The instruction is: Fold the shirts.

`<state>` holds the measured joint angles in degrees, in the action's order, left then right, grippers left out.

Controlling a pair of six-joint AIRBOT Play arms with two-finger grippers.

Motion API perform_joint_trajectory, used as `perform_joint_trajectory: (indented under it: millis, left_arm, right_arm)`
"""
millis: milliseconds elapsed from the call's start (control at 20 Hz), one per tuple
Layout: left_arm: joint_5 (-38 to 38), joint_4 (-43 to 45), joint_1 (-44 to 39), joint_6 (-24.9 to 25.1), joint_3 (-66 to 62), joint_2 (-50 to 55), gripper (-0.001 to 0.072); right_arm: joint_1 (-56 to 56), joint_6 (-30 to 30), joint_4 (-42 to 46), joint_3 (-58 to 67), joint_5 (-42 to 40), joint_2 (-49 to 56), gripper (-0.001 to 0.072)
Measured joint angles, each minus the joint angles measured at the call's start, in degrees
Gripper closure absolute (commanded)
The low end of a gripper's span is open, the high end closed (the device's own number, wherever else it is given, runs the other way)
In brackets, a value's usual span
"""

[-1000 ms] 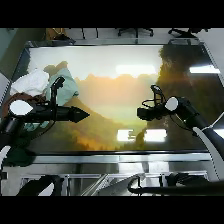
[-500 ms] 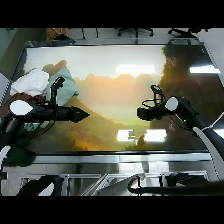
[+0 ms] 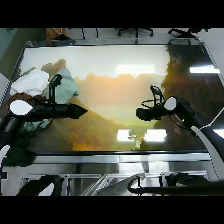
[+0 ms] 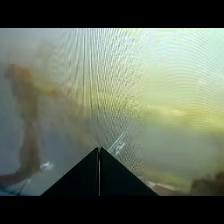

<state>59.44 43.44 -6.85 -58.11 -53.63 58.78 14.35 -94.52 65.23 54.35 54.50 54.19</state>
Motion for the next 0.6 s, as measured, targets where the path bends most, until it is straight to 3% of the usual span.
perform_joint_trajectory:
  millis: [50, 100, 150, 300, 600]
  left_arm:
    - [-4.1, 3.7, 1.2, 0.2, -1.1, 0.6, -0.0003]
    - [-8.3, 7.8, 2.7, 0.1, -2.6, 1.8, 0.0018]
    - [-11.9, 11.1, 4.5, 0.1, -4.2, 3.3, 0.0018]
    - [-18.3, 17.8, 11.9, 0.1, -10.1, 10.8, 0.0017]
    - [-19.1, 21.6, 23.2, -0.1, -21.4, 30.6, 0.0017]
  right_arm:
    - [0.0, 0.0, -0.3, 0.0, -0.9, 0.2, 0.0621]
    - [0.0, 0.0, -0.4, 0.1, -1.7, 0.3, 0.0342]
    - [0.0, 0.0, -0.4, 0.1, -2.8, 0.3, 0.0166]
    - [0.0, 0.0, -0.5, 0.2, -4.9, 0.4, 0.0145]
    - [0.0, 0.0, -0.6, 0.2, -6.2, 0.5, 0.0143]
